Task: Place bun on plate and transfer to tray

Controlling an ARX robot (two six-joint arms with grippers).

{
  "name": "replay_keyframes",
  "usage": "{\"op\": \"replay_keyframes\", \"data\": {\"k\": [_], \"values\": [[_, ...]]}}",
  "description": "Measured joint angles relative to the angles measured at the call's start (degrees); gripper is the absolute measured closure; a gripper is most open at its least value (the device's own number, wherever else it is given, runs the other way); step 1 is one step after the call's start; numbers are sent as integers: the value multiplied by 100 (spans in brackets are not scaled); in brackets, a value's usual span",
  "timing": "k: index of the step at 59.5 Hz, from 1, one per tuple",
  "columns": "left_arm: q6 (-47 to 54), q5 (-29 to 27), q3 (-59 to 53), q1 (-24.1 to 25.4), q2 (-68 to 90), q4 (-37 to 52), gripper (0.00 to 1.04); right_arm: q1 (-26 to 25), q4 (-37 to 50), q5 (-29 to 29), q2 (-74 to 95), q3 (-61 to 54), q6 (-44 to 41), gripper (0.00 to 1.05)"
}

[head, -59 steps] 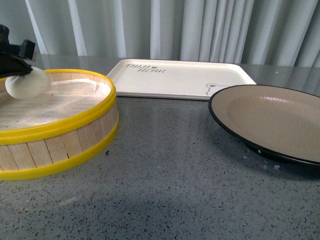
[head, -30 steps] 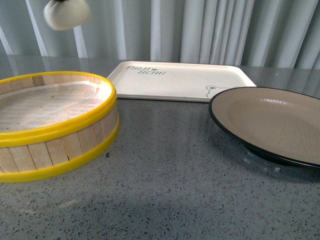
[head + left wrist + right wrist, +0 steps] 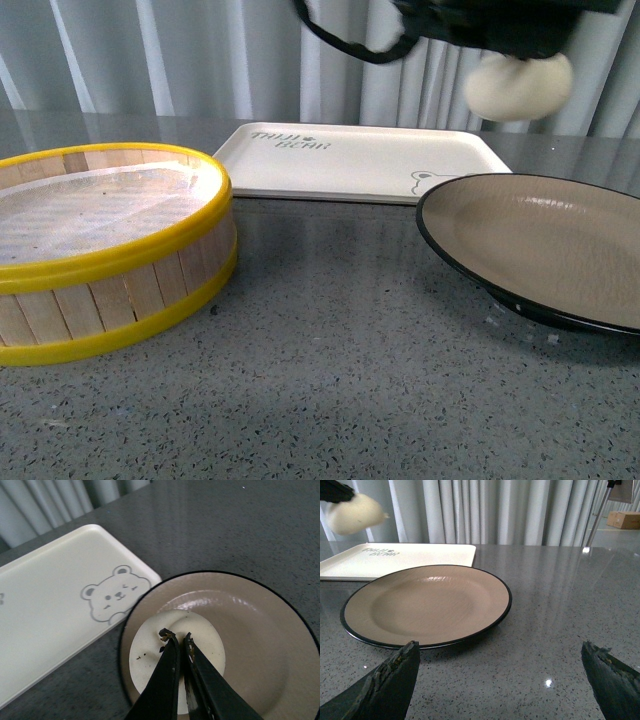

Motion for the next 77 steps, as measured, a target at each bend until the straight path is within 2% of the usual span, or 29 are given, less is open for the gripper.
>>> {"op": "replay_keyframes", "data": {"k": [10,23,77], "values": [[125,-170,586,-319,680,-17,101,-2,0,0,0,0,0,8],[232,-227,1078,-428,1252,-160,101,-2,0,2,0,0,0,8],[699,-369,813,-715,1829,144,100,-2,0,2,0,0,0,8]]}}
